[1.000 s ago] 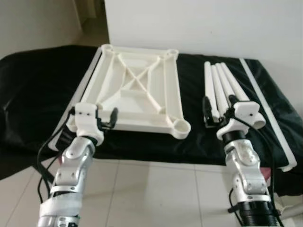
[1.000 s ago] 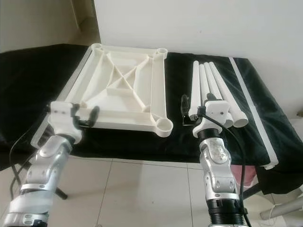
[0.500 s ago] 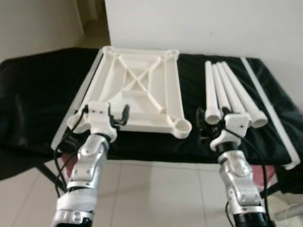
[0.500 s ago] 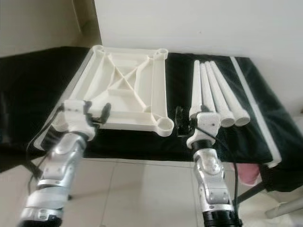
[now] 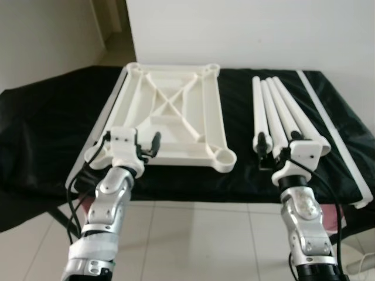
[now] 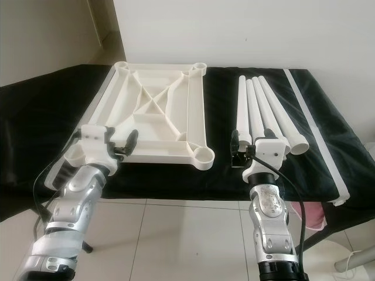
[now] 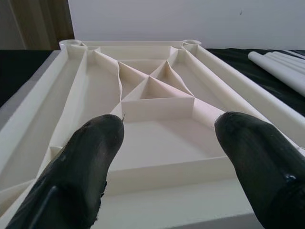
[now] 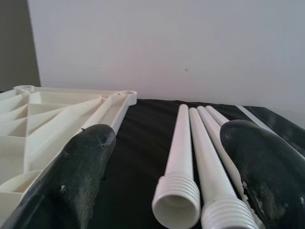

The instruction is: Building children table

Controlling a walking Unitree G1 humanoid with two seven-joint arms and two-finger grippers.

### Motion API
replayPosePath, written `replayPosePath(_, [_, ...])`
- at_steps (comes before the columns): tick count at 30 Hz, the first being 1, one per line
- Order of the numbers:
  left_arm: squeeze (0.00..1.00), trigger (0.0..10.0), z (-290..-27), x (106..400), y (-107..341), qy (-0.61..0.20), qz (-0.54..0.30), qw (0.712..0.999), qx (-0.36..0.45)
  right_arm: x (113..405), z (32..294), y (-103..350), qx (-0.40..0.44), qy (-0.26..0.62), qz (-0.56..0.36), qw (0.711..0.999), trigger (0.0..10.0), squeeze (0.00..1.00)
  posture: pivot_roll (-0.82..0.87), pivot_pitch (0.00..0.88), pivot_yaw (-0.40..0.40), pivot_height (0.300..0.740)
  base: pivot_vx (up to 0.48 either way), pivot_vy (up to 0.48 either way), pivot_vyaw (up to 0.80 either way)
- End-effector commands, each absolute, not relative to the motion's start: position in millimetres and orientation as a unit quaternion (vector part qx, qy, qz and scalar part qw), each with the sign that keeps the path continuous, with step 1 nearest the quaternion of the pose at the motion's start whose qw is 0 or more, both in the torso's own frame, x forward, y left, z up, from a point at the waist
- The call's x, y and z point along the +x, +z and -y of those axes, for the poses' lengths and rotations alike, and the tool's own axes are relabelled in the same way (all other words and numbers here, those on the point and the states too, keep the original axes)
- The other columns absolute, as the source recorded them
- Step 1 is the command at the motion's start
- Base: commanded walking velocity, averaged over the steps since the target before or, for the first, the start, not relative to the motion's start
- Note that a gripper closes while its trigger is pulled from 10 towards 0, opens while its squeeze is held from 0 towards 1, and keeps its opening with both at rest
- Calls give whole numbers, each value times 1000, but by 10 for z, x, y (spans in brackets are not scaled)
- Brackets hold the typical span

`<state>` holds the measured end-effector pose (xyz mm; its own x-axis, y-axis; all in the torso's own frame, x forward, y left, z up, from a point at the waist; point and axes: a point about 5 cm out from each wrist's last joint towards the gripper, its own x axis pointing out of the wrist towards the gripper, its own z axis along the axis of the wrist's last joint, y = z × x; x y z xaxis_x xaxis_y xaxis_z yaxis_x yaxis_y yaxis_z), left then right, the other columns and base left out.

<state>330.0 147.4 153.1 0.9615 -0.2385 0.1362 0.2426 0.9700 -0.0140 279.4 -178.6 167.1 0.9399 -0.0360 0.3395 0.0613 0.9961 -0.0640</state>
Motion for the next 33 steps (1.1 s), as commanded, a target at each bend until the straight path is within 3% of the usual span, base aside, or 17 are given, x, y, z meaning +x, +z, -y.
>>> replayPosePath(1, [0, 10000, -1481, 3308, 1496, -118, 61, 991, -18, 2811, 1768, 1677, -30, -15, 176, 984, 10000, 0, 9, 0, 18, 740, 0, 0, 0])
replayPosePath(22, [0, 10000, -1544, 3318, 1485, -105, 66, 992, -24, 2876, 1751, 1677, -37, 3, 178, 983, 10000, 0, 20, 0, -12, 740, 0, 0, 0])
replayPosePath(33, [0, 10000, -1538, 3319, 1465, -100, 67, 992, -25, 2888, 1764, 1675, -39, 9, 178, 983, 10000, 0, 21, 0, -25, 740, 290, 0, 0])
